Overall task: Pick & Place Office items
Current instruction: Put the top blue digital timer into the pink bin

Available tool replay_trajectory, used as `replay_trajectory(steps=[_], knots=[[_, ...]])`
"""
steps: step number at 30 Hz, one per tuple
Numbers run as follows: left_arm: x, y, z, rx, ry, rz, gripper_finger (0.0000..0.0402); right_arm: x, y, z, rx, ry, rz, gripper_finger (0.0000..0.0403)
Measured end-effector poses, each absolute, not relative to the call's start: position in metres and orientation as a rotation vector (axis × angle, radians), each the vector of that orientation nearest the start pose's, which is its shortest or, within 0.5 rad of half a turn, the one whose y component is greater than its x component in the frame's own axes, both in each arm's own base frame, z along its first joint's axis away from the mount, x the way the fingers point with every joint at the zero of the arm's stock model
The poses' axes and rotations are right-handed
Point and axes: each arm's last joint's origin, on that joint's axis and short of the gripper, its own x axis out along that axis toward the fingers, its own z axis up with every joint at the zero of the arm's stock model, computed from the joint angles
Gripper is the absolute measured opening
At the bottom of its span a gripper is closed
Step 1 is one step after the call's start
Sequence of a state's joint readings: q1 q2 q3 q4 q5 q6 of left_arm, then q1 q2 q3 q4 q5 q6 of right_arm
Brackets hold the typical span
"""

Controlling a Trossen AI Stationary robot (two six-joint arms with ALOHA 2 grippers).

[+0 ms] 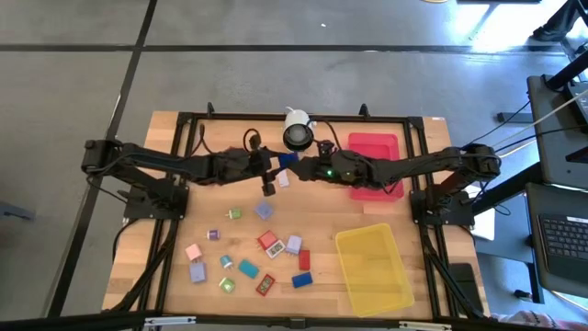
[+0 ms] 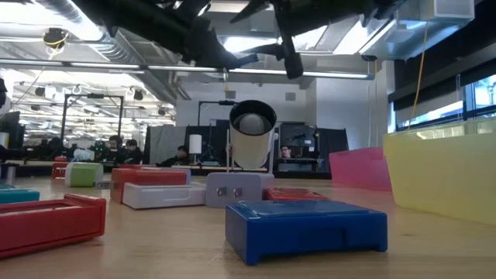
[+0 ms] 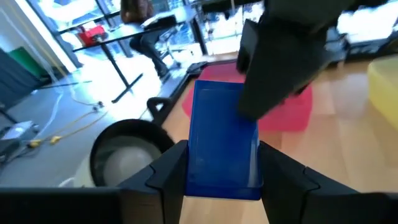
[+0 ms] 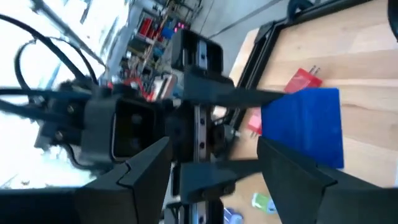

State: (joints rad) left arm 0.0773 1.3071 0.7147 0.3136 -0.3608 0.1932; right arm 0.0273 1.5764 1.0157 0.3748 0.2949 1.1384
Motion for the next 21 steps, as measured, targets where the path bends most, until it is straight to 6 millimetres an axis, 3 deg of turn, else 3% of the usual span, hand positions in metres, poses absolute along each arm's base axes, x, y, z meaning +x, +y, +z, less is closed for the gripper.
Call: replay_trajectory(steps=[7, 16, 21], knots=[[0.273, 0.021, 0.237, 0.230, 0.422, 0.411, 0.0160, 0.347, 0.001, 0.283, 1.027, 0.003, -0.325, 0.0240], [0.277, 0.004, 0.247, 0.211, 0.298, 0.369, 0.0161, 0.340, 0.000, 0.262, 1.080, 0.171, -0.484, 0.0240], [0.278, 0.013, 0.253, 0.194, 0.242, 0.405, 0.0159, 0.341, 0.004, 0.264, 1.055, 0.168, -0.455, 0.0240]])
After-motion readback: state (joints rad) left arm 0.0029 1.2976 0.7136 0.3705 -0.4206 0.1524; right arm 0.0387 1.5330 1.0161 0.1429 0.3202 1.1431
